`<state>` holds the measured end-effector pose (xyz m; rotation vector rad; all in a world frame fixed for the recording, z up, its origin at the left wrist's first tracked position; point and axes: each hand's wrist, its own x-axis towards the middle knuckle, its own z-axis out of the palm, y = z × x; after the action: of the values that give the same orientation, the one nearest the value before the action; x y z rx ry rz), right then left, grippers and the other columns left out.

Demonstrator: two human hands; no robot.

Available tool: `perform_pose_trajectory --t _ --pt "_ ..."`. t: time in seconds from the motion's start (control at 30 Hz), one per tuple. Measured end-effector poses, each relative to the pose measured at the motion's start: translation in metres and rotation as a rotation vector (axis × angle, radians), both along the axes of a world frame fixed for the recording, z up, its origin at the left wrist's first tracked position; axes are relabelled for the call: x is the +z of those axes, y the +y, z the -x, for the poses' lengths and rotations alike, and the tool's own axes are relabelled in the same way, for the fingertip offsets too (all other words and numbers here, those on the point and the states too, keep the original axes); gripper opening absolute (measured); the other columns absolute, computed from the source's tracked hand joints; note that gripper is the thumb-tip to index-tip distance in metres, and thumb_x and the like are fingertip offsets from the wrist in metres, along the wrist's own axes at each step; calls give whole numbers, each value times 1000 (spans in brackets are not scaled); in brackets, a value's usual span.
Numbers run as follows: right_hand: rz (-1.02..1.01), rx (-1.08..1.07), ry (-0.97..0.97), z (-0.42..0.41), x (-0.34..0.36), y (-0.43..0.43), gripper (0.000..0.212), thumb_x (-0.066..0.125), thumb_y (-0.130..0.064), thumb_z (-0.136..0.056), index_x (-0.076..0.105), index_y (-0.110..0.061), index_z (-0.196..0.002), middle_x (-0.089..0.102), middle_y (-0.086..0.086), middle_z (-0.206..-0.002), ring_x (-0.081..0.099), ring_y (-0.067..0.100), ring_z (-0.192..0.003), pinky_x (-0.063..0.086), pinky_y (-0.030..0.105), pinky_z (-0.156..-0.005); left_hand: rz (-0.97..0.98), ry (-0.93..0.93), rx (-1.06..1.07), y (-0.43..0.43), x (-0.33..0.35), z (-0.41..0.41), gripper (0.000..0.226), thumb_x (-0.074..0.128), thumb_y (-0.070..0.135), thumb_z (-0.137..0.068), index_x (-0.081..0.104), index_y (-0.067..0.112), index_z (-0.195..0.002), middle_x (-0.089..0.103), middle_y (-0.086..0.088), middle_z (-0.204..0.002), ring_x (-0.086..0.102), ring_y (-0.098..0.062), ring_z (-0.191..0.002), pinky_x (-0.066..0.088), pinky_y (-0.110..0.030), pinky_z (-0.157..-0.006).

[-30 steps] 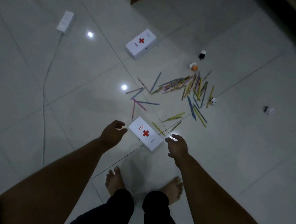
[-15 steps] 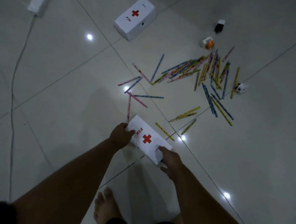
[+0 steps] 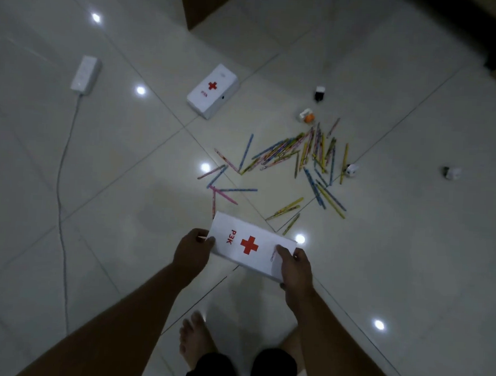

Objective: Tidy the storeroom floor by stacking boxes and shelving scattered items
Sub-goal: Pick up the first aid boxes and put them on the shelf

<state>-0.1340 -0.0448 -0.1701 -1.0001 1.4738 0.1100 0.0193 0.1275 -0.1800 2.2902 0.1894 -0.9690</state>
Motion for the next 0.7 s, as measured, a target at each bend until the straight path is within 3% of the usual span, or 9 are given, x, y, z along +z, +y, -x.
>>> perform_pose_trajectory --t 0.17,0.3,0.4,0.57,0.7 --pt "89 -58 -77 6 145 -20 13 72 -33 -92 65 -22 -94 70 2 -98 65 24 -94 55 41 -82 220 47 104 -18 172 12 22 67 32 -97 67 10 -96 70 0 -94 63 -18 -91 44 -25 -68" --pt "148 -109 -137 5 271 -40 12 70 -30 -95 69 -22 -104 71 -1 -101 65 21 -91 50 33 -73 354 157 166 -21 291 5 30 81 36 -84 65 13 -73 76 3 -86 66 -19 -88 50 -32 -80" --pt "219 -77 -173 7 356 -51 16 72 -29 -93 70 -18 -105 73 2 -101 67 23 -90 49 30 -68 451 306 132 -26 370 2 31 81 33 -84 59 11 -80 78 -5 -101 70 -26 -103 58 -42 -88" --pt "326 -39 -199 4 465 -82 18 72 -33 -92 70 -18 -101 71 -1 -99 63 18 -87 45 29 -66 543 313 13 -51 471 -2 38 86 29 -79 53 13 -90 76 -7 -108 71 -29 -106 59 -41 -76" --pt "364 -60 -217 -2 513 -127 22 76 -40 -86 72 -19 -92 73 2 -97 62 22 -87 44 33 -73 594 308 13 -94 515 -17 68 89 39 -74 46 31 -126 71 -7 -118 70 -29 -106 62 -47 -78"
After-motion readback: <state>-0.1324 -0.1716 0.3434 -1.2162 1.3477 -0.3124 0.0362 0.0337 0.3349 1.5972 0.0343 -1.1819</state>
